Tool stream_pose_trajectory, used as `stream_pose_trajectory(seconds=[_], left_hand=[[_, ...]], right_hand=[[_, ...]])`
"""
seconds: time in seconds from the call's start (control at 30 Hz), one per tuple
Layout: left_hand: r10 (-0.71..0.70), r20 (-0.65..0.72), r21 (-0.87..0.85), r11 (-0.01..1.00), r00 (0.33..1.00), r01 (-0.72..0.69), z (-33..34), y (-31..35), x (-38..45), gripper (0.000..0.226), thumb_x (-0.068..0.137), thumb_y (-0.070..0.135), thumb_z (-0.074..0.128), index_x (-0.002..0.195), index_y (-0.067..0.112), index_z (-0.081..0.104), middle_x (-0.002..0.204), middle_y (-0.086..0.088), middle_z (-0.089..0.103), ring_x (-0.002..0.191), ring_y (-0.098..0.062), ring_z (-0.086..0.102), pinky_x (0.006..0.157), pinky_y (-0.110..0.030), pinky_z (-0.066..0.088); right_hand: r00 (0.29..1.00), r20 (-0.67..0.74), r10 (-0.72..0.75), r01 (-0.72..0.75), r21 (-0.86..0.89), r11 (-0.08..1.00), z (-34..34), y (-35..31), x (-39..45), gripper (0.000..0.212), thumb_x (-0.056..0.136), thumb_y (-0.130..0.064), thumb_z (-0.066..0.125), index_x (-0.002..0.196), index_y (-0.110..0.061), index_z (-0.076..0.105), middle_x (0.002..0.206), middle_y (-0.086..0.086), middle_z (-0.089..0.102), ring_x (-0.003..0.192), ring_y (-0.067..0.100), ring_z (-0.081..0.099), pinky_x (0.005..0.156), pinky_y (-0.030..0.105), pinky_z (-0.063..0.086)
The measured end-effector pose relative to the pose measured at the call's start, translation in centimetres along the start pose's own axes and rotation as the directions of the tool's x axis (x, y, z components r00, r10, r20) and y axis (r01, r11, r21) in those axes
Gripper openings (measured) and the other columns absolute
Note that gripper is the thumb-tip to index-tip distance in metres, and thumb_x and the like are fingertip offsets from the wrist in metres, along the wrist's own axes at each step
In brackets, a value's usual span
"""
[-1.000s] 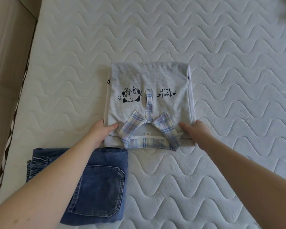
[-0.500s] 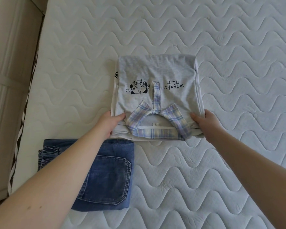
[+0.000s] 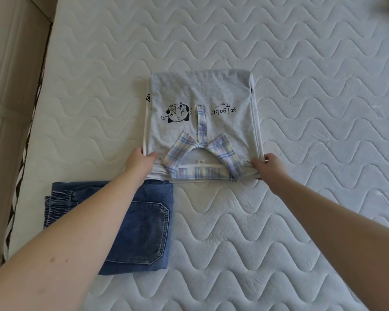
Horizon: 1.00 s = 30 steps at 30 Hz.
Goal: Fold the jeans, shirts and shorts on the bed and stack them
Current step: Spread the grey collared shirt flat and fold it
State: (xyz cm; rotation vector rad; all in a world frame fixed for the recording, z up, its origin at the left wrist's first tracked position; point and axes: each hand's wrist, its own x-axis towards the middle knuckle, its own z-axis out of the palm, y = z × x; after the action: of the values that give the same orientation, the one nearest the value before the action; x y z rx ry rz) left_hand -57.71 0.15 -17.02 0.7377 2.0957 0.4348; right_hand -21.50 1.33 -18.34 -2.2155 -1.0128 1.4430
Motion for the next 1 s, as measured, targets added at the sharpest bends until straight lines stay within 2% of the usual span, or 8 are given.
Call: stream_pose_trajectory(seconds=[0.17,0.27,0.4,0.5,0.6,0.73,0.87,1.0], left_hand=[[-0.063,0.079,-0.182,0.98,0.995,0.076,0.0,0.0,-1.2,0.042,0.092,0.022,0.066,0.129,0.006,0.054,0.117,-0.013,0.064,0.105,-0.033,0.062,0.096,-0.047,0.051],[-0.048,0.171,-0.319,0.942,0.984,0.101,0.7,0.9,-2.6,0.036,0.09,0.016,0.067,0.124,0.008,0.06,0.107,-0.012,0.07,0.097,-0.031,0.068,0.093,-0.049,0.054],[0.022,0.186,-0.342,0.939,0.982,0.043,2.2,1.4,-5.2,0.023,0.089,0.018,0.068,0.112,0.015,0.064,0.106,-0.012,0.071,0.1,-0.032,0.067,0.093,-0.051,0.053],[0.032,0.181,-0.292,0.956,0.983,0.023,3.4,-0.3,-8.0,0.02,0.091,0.02,0.067,0.11,0.019,0.062,0.102,-0.006,0.07,0.097,-0.028,0.067,0.089,-0.045,0.055],[0.047,0.182,-0.194,0.981,0.982,-0.011,4.4,-2.4,-11.5,0.031,0.092,0.023,0.066,0.121,0.015,0.06,0.106,-0.001,0.067,0.097,-0.021,0.064,0.082,-0.034,0.052],[0.059,0.149,-0.119,0.992,0.987,-0.041,5.7,-4.9,-16.0,0.022,0.094,0.025,0.062,0.114,0.016,0.06,0.103,0.0,0.066,0.096,-0.021,0.063,0.068,-0.027,0.046],[0.137,0.081,0.164,0.975,0.987,-0.149,7.1,-7.6,-19.6,0.021,0.096,0.028,0.057,0.107,0.011,0.057,0.103,-0.006,0.063,0.09,-0.026,0.058,0.072,-0.031,0.04],[0.062,0.059,0.226,0.971,0.996,-0.074,8.1,-10.5,-22.7,0.029,0.098,0.028,0.055,0.11,0.002,0.055,0.113,-0.017,0.063,0.104,-0.035,0.059,0.076,-0.032,0.036]], right_hand=[[0.995,-0.075,-0.063,0.07,0.102,0.992,-0.7,-0.4,-1.1,0.021,0.095,-0.024,0.062,0.108,-0.01,0.052,0.095,0.007,0.061,0.081,0.023,0.065,0.064,0.034,0.059],[0.987,-0.141,-0.077,0.096,0.138,0.986,-2.4,-1.0,-1.3,0.017,0.096,-0.022,0.059,0.106,-0.01,0.05,0.091,0.006,0.059,0.078,0.023,0.064,0.067,0.036,0.059],[0.987,-0.147,-0.065,0.081,0.103,0.991,-5.1,0.3,-2.1,0.02,0.095,-0.023,0.061,0.108,-0.011,0.051,0.091,0.004,0.058,0.076,0.022,0.063,0.065,0.036,0.058],[0.989,-0.147,-0.023,0.033,0.07,0.997,-6.3,3.3,-3.9,0.018,0.095,-0.021,0.061,0.106,-0.011,0.052,0.092,0.008,0.06,0.075,0.024,0.065,0.063,0.037,0.058],[0.989,-0.147,0.023,-0.017,0.042,0.999,-7.2,6.7,-6.2,0.016,0.095,-0.019,0.06,0.106,-0.011,0.052,0.089,0.008,0.062,0.072,0.024,0.064,0.058,0.036,0.057],[0.99,-0.118,0.08,-0.074,0.048,0.996,-8.1,10.6,-9.1,0.016,0.096,-0.02,0.06,0.108,-0.011,0.053,0.085,0.007,0.061,0.071,0.026,0.063,0.063,0.04,0.059],[0.987,-0.108,0.12,-0.117,0.031,0.993,-7.9,13.9,-11.6,0.017,0.096,-0.018,0.058,0.111,-0.011,0.053,0.09,0.01,0.061,0.076,0.028,0.063,0.056,0.035,0.055],[0.983,-0.131,0.131,-0.132,-0.004,0.991,-8.3,16.7,-13.8,0.019,0.096,-0.022,0.057,0.112,-0.013,0.054,0.085,0.008,0.062,0.074,0.029,0.063,0.053,0.034,0.051]])
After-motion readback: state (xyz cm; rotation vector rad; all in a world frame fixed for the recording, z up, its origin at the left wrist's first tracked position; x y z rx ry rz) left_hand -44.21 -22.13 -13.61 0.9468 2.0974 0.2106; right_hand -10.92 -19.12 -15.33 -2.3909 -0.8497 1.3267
